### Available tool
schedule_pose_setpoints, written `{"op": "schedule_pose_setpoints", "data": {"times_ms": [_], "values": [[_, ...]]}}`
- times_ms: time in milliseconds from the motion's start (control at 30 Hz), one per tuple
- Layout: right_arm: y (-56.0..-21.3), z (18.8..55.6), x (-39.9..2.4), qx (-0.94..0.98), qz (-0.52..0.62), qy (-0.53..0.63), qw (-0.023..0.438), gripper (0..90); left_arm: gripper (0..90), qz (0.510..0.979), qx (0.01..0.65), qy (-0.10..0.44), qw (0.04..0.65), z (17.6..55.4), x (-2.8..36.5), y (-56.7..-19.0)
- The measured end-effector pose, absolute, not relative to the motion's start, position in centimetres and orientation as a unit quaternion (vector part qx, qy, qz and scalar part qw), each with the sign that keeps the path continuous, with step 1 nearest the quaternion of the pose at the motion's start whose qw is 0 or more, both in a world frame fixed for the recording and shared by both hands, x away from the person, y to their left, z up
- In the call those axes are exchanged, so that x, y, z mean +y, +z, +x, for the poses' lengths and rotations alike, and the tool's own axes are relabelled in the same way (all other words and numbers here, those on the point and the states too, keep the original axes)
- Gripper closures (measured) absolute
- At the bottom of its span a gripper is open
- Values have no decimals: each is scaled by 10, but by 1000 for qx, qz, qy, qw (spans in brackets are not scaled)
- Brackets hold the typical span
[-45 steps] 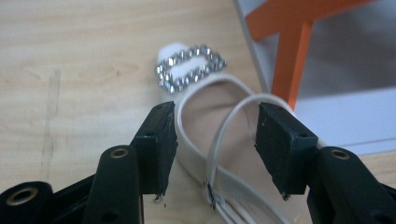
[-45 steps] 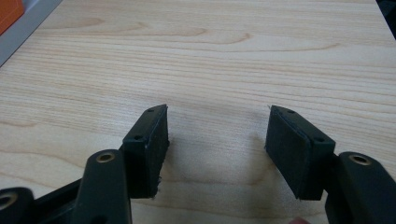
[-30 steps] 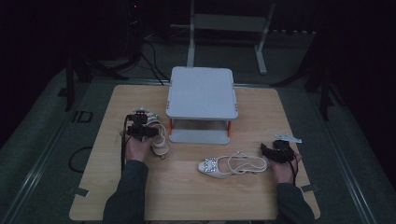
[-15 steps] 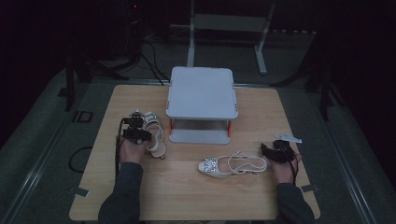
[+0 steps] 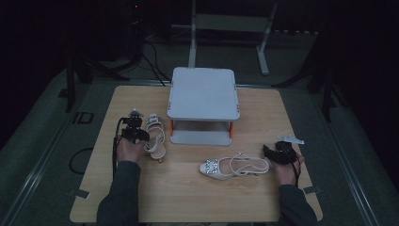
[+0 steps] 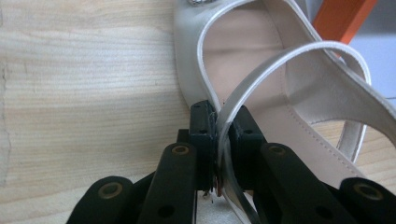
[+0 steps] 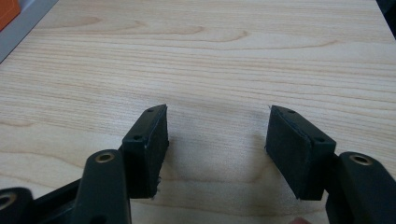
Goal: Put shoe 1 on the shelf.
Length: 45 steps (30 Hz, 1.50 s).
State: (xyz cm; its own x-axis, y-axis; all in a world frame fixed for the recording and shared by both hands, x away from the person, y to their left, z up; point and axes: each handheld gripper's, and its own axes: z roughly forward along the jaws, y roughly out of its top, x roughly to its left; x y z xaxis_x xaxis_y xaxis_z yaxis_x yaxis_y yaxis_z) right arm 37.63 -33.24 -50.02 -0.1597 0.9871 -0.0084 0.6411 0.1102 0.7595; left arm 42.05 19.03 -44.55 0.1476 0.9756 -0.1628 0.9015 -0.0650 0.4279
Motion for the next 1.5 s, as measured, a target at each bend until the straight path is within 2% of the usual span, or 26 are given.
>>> {"op": "schedule_pose_setpoints", "data": {"times_ms": [900, 1500], "values": [[-500, 376, -332, 695, 586, 315, 274, 388, 839, 723, 630, 40, 279, 420, 212, -436], [-500, 377, -332, 695, 585, 315, 274, 388, 838, 708, 634, 49, 306, 414, 222, -421]]}}
